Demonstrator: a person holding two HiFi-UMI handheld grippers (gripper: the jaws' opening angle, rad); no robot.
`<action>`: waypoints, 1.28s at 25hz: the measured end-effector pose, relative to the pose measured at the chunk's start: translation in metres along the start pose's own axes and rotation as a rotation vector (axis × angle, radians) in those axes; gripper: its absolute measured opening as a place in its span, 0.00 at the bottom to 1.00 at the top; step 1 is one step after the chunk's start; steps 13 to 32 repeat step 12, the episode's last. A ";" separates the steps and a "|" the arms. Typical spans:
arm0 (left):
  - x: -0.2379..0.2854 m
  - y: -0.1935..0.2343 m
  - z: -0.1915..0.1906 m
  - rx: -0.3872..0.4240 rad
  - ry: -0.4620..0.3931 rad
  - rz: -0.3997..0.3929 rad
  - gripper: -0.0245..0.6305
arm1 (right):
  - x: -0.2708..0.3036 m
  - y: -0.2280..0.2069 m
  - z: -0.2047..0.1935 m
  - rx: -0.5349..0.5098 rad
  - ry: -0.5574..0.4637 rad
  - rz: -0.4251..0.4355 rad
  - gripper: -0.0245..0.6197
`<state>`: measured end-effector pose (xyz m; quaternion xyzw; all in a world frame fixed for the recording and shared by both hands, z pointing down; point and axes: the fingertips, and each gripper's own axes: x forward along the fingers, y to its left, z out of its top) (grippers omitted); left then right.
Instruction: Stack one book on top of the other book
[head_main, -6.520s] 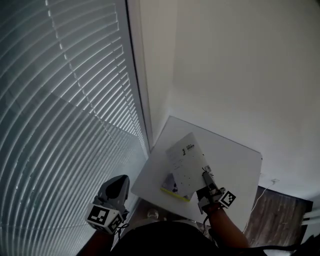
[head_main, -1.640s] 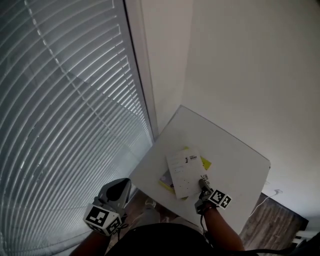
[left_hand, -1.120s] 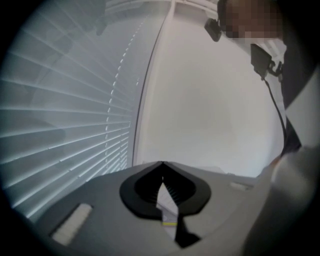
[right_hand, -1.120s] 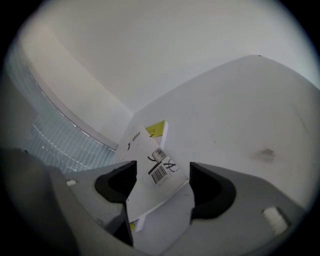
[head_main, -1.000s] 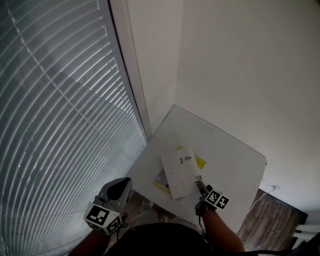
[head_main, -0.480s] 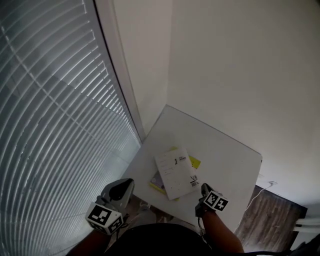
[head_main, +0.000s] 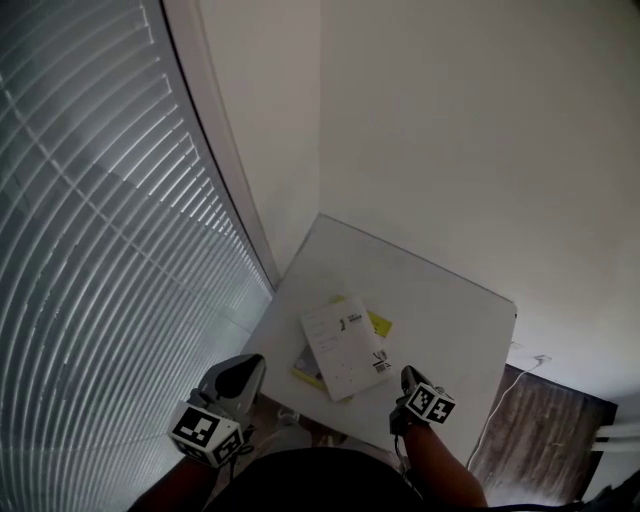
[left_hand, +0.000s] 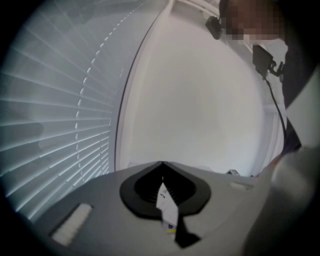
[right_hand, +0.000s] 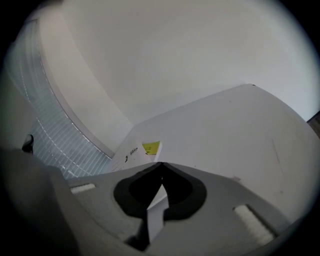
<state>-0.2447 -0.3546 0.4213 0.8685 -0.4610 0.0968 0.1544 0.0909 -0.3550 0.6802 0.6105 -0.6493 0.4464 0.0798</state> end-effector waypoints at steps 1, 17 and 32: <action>0.000 -0.001 0.002 0.003 -0.001 -0.003 0.05 | -0.003 -0.002 0.000 0.006 -0.004 -0.004 0.04; 0.011 -0.014 0.010 0.035 -0.014 -0.031 0.05 | -0.029 -0.035 -0.003 0.058 -0.046 -0.040 0.04; 0.011 -0.014 0.010 0.035 -0.014 -0.031 0.05 | -0.029 -0.035 -0.003 0.058 -0.046 -0.040 0.04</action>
